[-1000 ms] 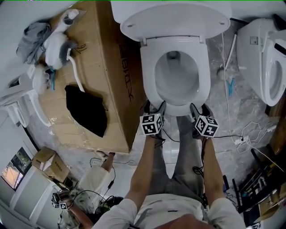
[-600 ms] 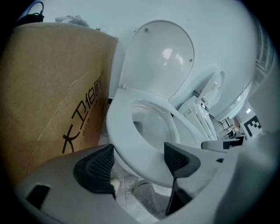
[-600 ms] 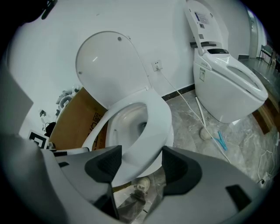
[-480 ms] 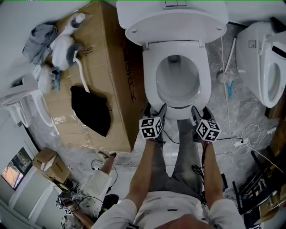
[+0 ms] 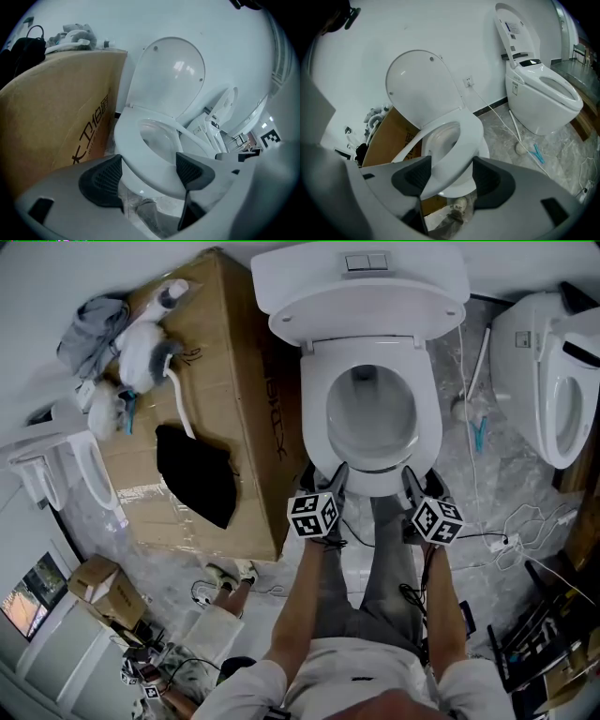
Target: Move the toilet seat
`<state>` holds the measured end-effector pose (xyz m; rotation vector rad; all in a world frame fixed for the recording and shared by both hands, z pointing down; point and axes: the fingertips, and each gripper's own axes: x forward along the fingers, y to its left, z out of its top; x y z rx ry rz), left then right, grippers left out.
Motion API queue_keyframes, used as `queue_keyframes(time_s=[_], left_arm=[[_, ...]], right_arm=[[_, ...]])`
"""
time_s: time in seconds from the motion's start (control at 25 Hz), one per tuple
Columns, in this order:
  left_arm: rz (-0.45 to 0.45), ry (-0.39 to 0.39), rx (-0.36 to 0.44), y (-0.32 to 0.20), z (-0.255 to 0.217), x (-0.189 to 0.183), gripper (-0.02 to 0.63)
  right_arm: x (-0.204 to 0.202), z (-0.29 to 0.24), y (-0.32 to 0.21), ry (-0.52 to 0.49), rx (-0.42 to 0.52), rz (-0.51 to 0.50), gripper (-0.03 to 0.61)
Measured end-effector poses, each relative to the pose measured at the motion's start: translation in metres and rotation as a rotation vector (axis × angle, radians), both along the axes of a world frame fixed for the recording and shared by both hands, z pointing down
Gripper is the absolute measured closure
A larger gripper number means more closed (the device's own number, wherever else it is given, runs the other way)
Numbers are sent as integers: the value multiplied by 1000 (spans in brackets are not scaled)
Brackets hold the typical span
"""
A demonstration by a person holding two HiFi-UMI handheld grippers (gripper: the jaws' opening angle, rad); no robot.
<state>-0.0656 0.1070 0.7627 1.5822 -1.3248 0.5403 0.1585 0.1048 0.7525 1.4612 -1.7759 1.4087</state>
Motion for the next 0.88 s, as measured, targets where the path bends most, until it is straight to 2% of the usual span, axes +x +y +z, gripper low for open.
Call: queue_keyframes(time_s=[0.72, 0.88], left_arm=[[-68, 46, 57, -26, -46, -3, 241], [-65, 24, 83, -33, -55, -6, 241]], right_arm=[[-2, -48, -28, -38, 63, 65, 287], [-2, -56, -34, -50, 80, 77, 285]])
